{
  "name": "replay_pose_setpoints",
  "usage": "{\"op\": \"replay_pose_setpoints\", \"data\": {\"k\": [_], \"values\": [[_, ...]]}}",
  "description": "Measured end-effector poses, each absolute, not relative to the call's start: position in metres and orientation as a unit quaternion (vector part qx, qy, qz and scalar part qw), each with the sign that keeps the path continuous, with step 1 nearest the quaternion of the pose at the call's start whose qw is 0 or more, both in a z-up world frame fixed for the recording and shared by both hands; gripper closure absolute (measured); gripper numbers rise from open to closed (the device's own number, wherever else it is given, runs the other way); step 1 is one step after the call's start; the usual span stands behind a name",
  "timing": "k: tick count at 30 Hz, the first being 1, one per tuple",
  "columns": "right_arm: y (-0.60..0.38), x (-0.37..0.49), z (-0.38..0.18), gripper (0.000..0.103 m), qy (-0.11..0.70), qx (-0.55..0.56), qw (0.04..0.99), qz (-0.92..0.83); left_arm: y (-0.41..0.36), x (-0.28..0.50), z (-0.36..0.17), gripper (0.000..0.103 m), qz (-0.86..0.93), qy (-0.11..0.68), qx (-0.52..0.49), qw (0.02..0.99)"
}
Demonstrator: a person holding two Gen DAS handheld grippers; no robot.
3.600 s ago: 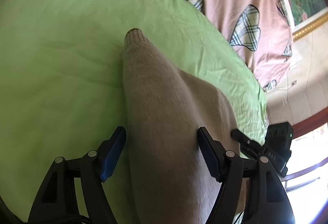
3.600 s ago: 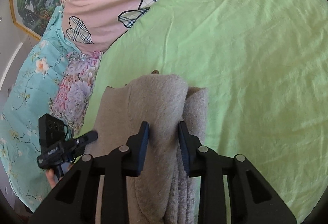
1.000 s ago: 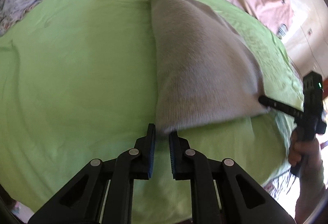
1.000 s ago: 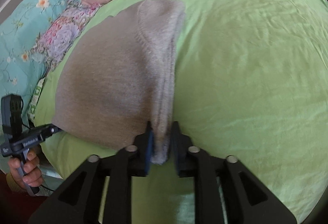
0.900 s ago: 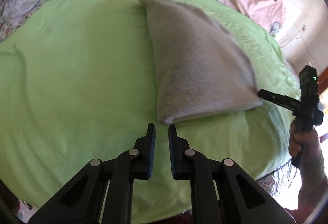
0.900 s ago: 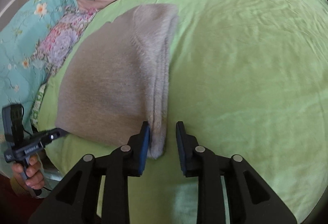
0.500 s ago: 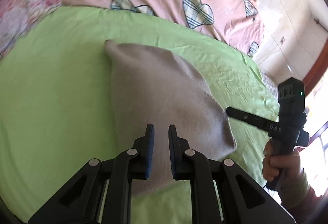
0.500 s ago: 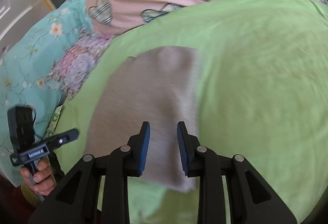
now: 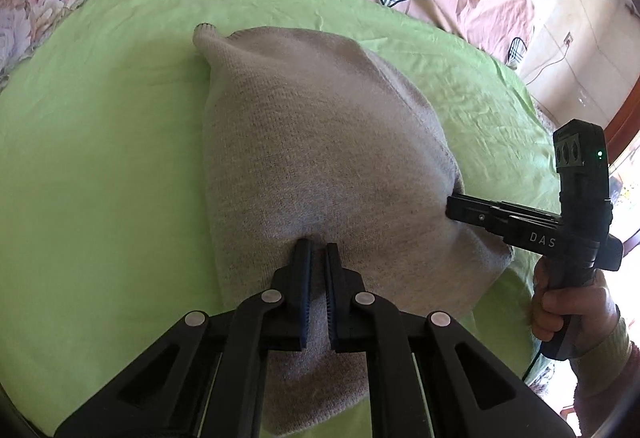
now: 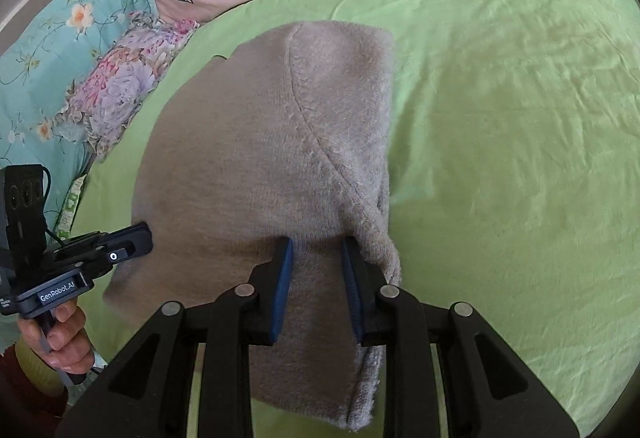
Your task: Fold small clothes
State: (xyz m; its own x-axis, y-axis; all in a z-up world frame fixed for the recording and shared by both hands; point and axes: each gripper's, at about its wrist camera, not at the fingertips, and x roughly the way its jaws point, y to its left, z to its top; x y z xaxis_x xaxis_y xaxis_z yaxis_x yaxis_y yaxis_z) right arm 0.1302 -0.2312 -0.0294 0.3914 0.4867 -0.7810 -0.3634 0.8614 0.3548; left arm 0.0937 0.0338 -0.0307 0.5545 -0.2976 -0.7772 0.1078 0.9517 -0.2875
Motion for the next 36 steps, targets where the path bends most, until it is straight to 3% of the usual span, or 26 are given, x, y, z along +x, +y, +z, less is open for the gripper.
{"op": "replay_pose_setpoints", "data": {"k": [12, 15, 19, 28, 32, 36], "values": [[-0.259, 0.099, -0.021, 0.074, 0.486, 0.049, 0.838, 0.243, 0.041, 0.036, -0.034, 0.097, -0.125, 0.46, -0.113, 0.872], [-0.262, 0.089, -0.028, 0.066, 0.499, 0.023, 0.838, 0.22, 0.046, 0.031, -0.042, 0.097, -0.124, 0.466, -0.128, 0.867], [-0.274, 0.08, -0.022, 0.066, 0.494, 0.053, 0.839, 0.221, 0.045, 0.028, -0.032, 0.096, -0.113, 0.461, -0.128, 0.871], [-0.277, 0.049, 0.016, 0.066, 0.448, 0.058, 0.864, 0.222, 0.038, 0.003, -0.005, 0.079, -0.095, 0.442, -0.103, 0.886], [-0.274, 0.037, 0.016, 0.064, 0.448, 0.054, 0.864, 0.225, 0.039, -0.005, -0.004, 0.06, -0.07, 0.442, -0.088, 0.89], [-0.27, 0.026, 0.014, 0.041, 0.452, 0.054, 0.861, 0.228, 0.04, -0.013, -0.005, 0.041, -0.045, 0.441, -0.066, 0.894]]}}
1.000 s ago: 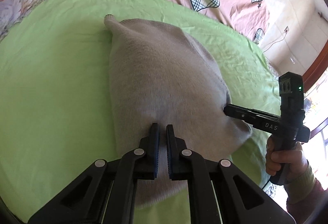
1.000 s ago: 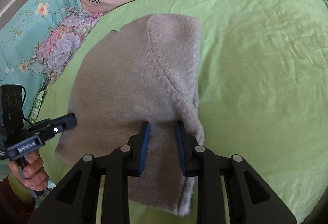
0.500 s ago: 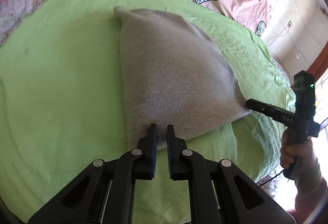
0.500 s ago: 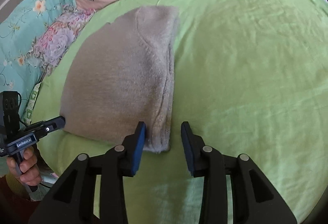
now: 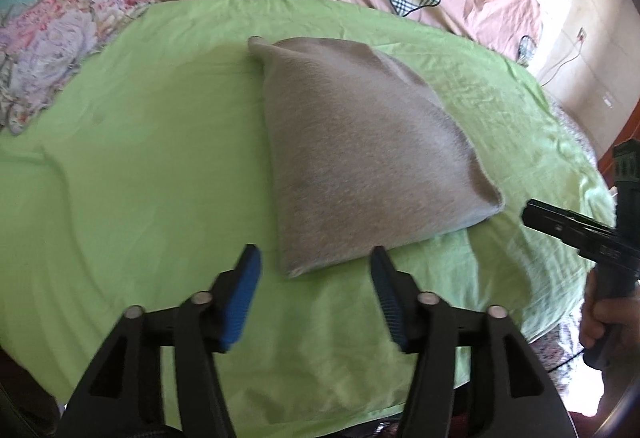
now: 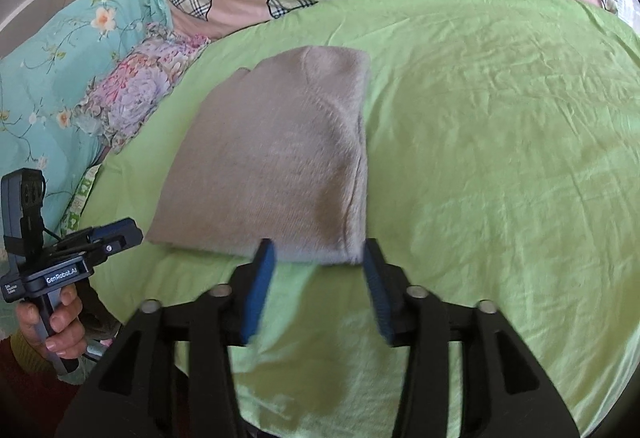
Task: Fold small clothes
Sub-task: 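Open both tools and withdraw them from the folded sweater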
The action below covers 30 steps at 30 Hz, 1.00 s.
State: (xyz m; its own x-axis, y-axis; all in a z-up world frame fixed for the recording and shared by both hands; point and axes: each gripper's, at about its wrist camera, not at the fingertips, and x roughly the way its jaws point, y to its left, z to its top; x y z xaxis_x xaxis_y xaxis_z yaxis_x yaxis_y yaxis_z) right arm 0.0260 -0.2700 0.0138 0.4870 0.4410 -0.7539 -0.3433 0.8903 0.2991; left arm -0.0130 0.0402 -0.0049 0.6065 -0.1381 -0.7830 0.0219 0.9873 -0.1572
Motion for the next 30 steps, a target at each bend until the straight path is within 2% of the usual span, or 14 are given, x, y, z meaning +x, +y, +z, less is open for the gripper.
{"op": "replay_pose_setpoints", "data": {"k": [6, 13, 30], "values": [[-0.261, 0.005, 0.013, 0.027, 0.452, 0.041, 0.859, 0.238, 0.039, -0.028, -0.004, 0.027, -0.03, 0.438, -0.037, 0.897], [-0.249, -0.012, 0.016, 0.019, 0.446, 0.014, 0.862, 0.242, 0.041, -0.045, -0.003, 0.022, -0.013, 0.431, -0.018, 0.902], [-0.235, -0.012, 0.013, 0.015, 0.443, -0.01, 0.861, 0.252, 0.048, -0.041, -0.003, 0.021, 0.008, 0.438, -0.028, 0.898]]}}
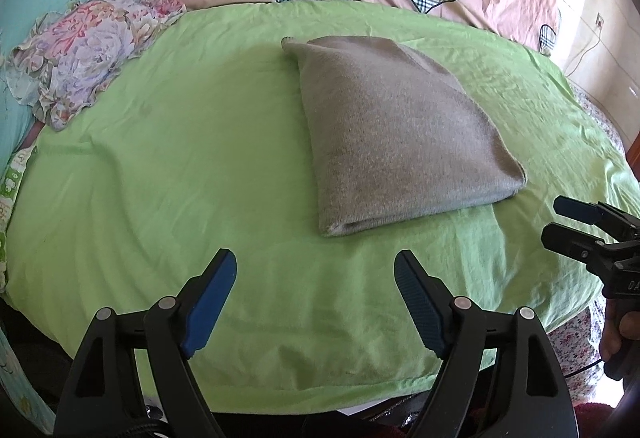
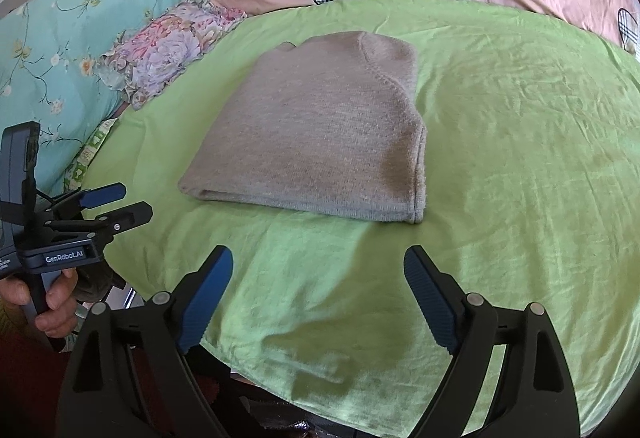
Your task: Fold small clothes
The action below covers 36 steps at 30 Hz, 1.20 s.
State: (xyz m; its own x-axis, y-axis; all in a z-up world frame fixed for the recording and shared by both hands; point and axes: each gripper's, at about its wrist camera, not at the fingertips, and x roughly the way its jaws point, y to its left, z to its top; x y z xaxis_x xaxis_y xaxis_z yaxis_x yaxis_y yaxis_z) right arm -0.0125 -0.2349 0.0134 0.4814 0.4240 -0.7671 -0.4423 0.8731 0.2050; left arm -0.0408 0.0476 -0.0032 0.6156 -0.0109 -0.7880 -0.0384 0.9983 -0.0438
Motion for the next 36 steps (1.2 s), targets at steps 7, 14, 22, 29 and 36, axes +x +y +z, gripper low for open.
{"op": "replay_pose_setpoints", "data": {"k": [7, 14, 22, 29, 36], "values": [[-0.229, 0.001, 0.012, 0.015, 0.449, -0.008, 0.858, 0.25, 0.047, -0.024, -0.002, 0.021, 0.024, 0.445, -0.028, 0.895], [-0.22, 0.02, 0.019, 0.014, 0.448, -0.019, 0.856, 0.257, 0.048, -0.004, 0.006, 0.02, 0.038, 0.444, -0.024, 0.895], [-0.204, 0.045, 0.018, 0.011, 0.457, -0.033, 0.848, 0.268, 0.045, 0.019, 0.01, 0.02, 0.05, 0.442, -0.015, 0.895], [-0.205, 0.067, 0.014, 0.011, 0.463, -0.021, 0.845, 0.266, 0.039, 0.041, 0.008, 0.019, 0.062, 0.452, 0.009, 0.89], [-0.211, 0.089, 0.012, 0.011, 0.469, 0.003, 0.846, 0.255, 0.025, 0.057, 0.007, 0.019, 0.068, 0.453, 0.033, 0.888]]}}
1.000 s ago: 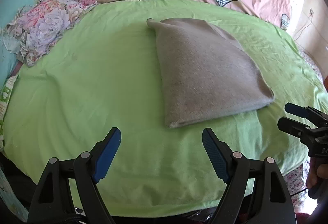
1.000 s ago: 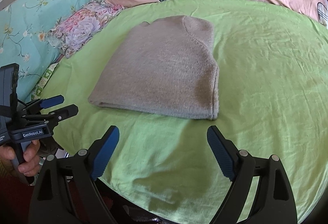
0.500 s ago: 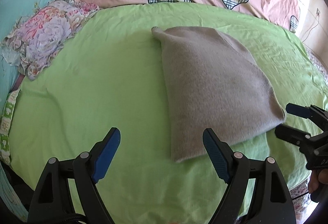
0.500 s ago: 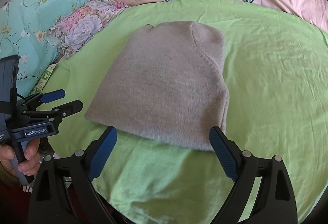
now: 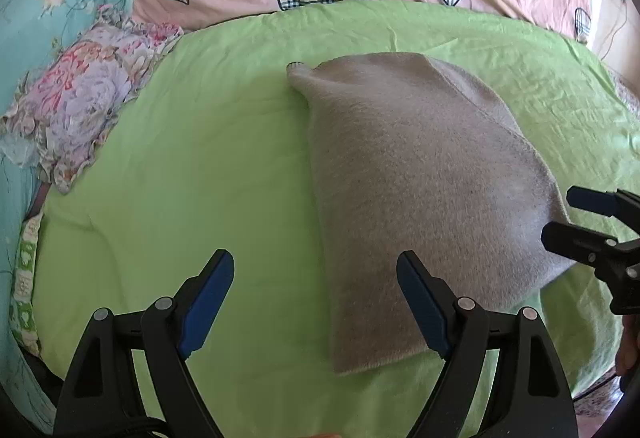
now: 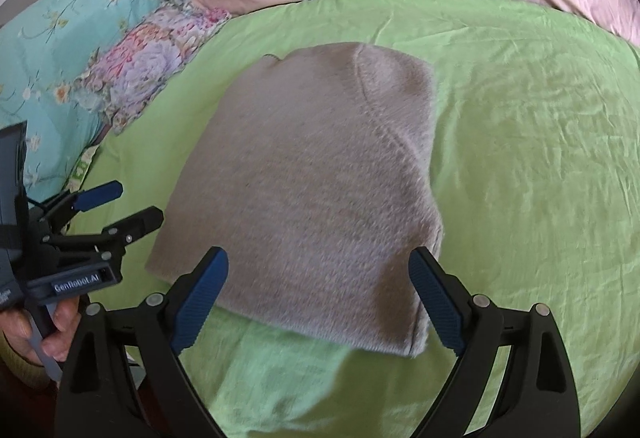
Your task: Fold small clothes
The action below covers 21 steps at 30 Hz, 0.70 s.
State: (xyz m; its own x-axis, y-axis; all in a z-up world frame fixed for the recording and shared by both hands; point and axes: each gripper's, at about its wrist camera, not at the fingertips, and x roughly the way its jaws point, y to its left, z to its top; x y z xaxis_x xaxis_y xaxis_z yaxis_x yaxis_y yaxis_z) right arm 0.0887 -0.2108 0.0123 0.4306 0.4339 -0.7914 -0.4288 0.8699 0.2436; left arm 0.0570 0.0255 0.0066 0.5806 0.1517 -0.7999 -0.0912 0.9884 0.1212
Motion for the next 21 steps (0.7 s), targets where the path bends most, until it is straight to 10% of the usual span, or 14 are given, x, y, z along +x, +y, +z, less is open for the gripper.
{"op": "replay_pose_setpoints", "data": {"k": [21], "values": [[-0.204, 0.105, 0.015, 0.011, 0.469, 0.002, 0.844, 0.261, 0.018, 0.072, 0.008, 0.018, 0.071, 0.447, 0.048, 0.891]]}}
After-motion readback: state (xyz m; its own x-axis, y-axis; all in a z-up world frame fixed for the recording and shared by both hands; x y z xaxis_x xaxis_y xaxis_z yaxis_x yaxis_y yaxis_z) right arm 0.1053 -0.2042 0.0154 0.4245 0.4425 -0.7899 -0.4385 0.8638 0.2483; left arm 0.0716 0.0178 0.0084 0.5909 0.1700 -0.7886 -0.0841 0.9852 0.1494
